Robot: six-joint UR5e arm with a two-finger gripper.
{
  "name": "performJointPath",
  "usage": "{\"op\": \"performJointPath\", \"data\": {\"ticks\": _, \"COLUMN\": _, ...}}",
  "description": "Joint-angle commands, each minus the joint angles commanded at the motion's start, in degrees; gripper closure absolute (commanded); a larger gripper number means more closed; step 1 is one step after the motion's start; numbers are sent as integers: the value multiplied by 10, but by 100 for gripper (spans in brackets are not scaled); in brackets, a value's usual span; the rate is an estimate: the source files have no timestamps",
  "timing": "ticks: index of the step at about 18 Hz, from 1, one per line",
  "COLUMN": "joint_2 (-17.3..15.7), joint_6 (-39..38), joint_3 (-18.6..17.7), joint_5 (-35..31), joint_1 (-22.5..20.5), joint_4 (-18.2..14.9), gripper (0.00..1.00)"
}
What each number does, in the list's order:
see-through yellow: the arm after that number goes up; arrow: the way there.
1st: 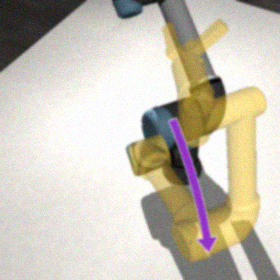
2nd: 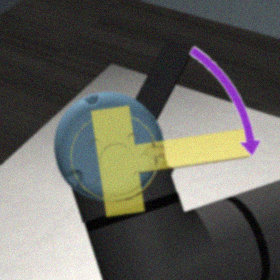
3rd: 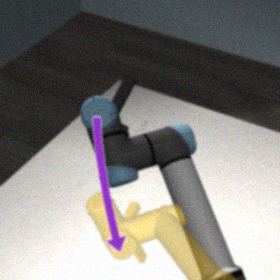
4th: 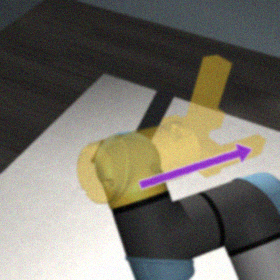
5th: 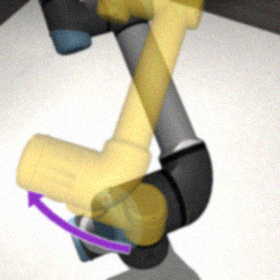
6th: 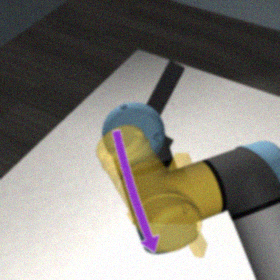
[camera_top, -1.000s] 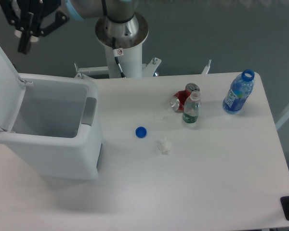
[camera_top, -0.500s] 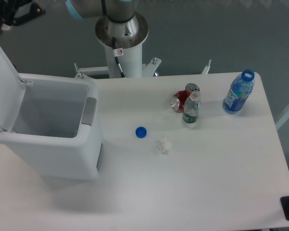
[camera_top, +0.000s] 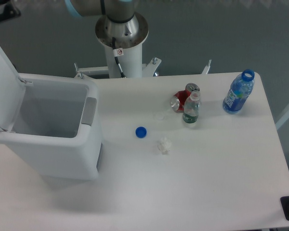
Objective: Close the trash can
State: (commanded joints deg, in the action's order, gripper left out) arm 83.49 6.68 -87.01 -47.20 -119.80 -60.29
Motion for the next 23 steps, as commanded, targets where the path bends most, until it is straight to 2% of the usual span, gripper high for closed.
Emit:
{"op": "performJointPath", "data": {"ticks": 5, "joint_2": 16, "joint_6": 19, "joint_3": -1, "joint_5": 1, "joint_1": 23, "joint_4": 2, "gripper": 85}}
{"op": "performJointPath", "data": {"ticks": 13, "joint_2": 19, "joint_6": 22, "joint_3": -1, "joint_5": 6, "joint_1": 44, "joint_4": 3, "gripper": 84}}
{"op": "performJointPath", "data": {"ticks": 16, "joint_2": 25, "joint_6": 22, "joint_3": 0, "joint_5": 20, "joint_1": 50, "joint_4": 19, "gripper": 84}}
{"op": "performJointPath", "data": {"ticks": 23, "joint_2": 48, "joint_6": 23, "joint_3": 1, "joint_5": 22, "joint_1": 74, "joint_4": 23, "gripper": 84}}
